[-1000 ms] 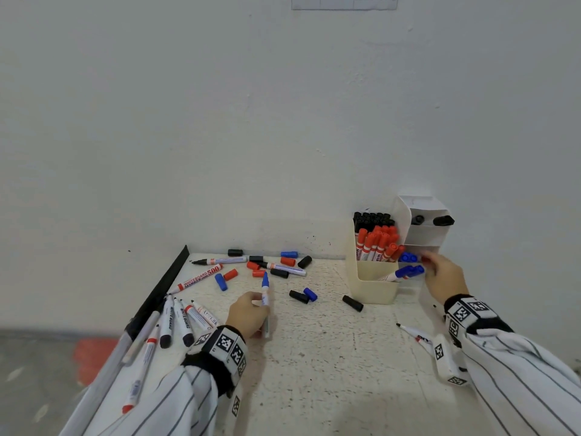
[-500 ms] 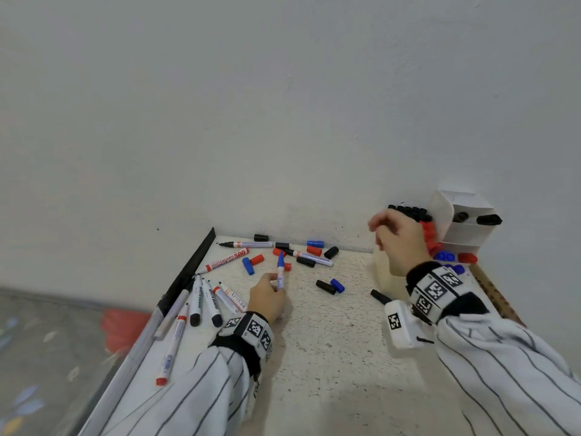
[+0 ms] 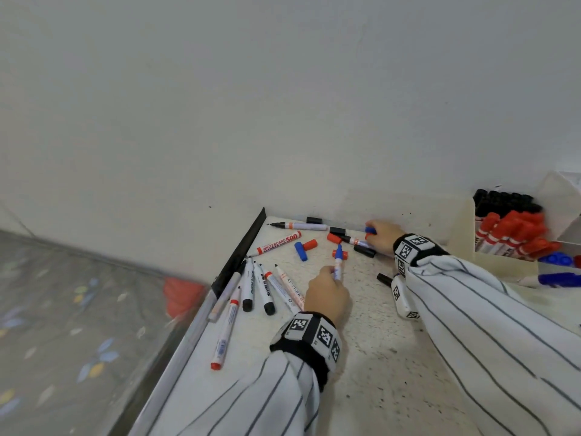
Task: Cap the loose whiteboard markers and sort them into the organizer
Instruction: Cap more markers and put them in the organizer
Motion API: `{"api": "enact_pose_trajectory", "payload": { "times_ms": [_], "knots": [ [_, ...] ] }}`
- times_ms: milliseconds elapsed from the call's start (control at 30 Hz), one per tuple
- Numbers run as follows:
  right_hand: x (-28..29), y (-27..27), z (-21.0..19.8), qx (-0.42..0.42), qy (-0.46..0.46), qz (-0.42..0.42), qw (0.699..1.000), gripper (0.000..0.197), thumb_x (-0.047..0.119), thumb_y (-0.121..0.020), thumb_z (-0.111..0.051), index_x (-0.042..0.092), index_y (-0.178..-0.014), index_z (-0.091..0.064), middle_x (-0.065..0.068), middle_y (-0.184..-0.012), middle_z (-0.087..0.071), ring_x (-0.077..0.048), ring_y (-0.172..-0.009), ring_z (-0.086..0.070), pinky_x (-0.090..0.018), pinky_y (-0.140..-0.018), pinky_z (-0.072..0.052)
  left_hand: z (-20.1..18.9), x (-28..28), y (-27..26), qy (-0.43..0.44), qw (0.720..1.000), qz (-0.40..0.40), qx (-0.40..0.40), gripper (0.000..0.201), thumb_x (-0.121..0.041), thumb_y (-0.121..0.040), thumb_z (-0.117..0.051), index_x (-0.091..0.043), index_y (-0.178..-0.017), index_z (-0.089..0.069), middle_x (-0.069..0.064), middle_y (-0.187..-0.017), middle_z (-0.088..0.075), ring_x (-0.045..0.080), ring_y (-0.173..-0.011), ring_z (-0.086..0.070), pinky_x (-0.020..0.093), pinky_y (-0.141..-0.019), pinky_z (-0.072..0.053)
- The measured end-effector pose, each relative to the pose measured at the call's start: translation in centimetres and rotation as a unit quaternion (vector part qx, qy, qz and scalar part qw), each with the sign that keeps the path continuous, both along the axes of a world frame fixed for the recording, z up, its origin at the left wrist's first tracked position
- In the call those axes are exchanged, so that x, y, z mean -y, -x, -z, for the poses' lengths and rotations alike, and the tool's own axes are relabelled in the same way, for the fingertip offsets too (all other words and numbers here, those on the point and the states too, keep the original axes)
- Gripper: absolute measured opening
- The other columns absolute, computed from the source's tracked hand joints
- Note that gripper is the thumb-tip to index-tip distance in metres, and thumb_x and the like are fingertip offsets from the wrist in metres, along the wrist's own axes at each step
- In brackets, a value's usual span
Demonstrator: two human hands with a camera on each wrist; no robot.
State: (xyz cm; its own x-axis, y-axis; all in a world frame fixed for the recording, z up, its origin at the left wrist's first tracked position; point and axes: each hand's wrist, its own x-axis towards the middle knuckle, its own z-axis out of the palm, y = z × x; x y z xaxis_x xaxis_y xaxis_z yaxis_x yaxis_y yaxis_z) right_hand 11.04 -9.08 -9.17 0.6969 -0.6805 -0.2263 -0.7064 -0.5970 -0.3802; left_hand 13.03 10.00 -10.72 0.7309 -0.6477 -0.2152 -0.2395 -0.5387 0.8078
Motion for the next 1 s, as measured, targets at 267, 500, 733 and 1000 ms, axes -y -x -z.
{"api": "enact_pose_trajectory", "payload": {
  "times_ms": [267, 500, 733, 1000],
  "knots": [
    [-0.3, -0.5, 0.1, -0.110, 0.081, -0.005, 0.991, 0.026, 0.031, -0.095, -0.038, 0.013, -0.107, -0.053, -0.015, -0.123, -0.053, -0.028, -0.106, -0.049, -0.034, -0.096, -0.039, 0.4, 0.0, -0.1, -0.010, 1.000, 0.000, -0.009, 0.035, -0.017, -0.097, -0.042, -0.018, -0.132, -0.045, 0.007, -0.122, -0.059, 0.019, -0.106, -0.059, 0.029, -0.088, -0.045],
    [-0.8, -0.1, -0.1, -0.127, 0.109, 0.064, 0.984, 0.030, 0.039, -0.090, -0.043, 0.021, -0.111, -0.055, -0.004, -0.114, -0.059, -0.024, -0.107, -0.051, -0.042, -0.100, -0.035, 0.7, 0.2, -0.2, -0.006, 1.000, 0.005, -0.018, 0.038, -0.018, -0.096, -0.043, -0.018, -0.134, -0.043, 0.007, -0.124, -0.058, 0.020, -0.101, -0.061, 0.035, -0.091, -0.050],
    [-1.3, 2.5, -2.1, 0.072, 0.100, 0.125, 0.985, 0.009, 0.024, -0.091, -0.051, 0.019, -0.098, -0.048, -0.004, -0.098, -0.057, -0.024, -0.089, -0.053, -0.039, -0.087, -0.043, 0.8, 0.1, -0.2, 0.017, 1.000, 0.008, -0.025, 0.037, -0.016, -0.095, -0.044, -0.019, -0.131, -0.045, 0.007, -0.122, -0.059, 0.019, -0.101, -0.060, 0.032, -0.089, -0.050],
    [-2.5, 6.8, -5.7, 0.140, 0.073, 0.005, 0.987, 0.020, 0.008, -0.089, -0.053, 0.017, -0.104, -0.063, -0.004, -0.106, -0.059, -0.021, -0.097, -0.054, -0.034, -0.090, -0.044, -0.1, -0.3, 0.2, 0.087, 0.995, 0.049, -0.026, 0.032, -0.015, -0.095, -0.046, -0.022, -0.126, -0.051, 0.003, -0.118, -0.059, 0.012, -0.098, -0.055, 0.021, -0.080, -0.044]
  ]
}}
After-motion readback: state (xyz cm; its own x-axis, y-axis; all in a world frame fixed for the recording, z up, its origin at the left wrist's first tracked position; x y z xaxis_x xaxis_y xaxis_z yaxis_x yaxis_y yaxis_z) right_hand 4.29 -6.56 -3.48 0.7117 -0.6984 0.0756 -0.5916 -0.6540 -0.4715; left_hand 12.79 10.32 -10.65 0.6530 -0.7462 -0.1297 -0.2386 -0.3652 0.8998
